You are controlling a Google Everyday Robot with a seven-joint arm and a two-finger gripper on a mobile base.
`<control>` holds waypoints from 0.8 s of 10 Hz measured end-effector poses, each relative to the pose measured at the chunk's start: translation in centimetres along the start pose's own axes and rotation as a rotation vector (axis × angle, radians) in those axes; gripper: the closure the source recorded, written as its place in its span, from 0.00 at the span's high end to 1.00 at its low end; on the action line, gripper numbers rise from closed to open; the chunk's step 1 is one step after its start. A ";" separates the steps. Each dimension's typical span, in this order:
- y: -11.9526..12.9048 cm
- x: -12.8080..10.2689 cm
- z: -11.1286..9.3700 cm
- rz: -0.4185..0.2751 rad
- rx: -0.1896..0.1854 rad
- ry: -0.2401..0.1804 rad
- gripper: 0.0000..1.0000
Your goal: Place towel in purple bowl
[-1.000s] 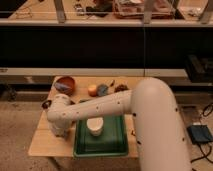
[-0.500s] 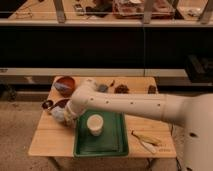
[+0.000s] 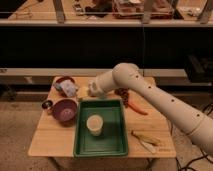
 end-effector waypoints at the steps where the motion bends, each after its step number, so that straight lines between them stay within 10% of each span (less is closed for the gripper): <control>1: -1.2 1.1 -1.1 -0.009 0.043 0.029 0.00; 4: -4.7 2.2 0.3 -0.049 0.082 0.031 0.00; 8: -5.7 1.2 7.1 -0.029 0.051 -0.058 0.00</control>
